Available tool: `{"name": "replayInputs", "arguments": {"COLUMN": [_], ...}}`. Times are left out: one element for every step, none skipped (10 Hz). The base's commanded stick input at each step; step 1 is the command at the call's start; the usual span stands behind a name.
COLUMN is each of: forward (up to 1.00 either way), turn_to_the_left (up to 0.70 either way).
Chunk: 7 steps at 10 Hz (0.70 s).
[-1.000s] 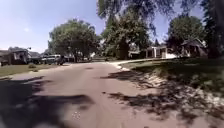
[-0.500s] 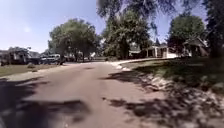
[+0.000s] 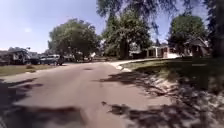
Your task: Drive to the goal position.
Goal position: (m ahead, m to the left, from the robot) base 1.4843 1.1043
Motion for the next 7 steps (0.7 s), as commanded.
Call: {"name": "replayInputs", "arguments": {"forward": [0.5,0.5,0.5,0.5,0.5,0.5,0.5], "turn_to_the_left": [0.0,0.0,0.0,0.0,0.0,0.0,0.39]}}
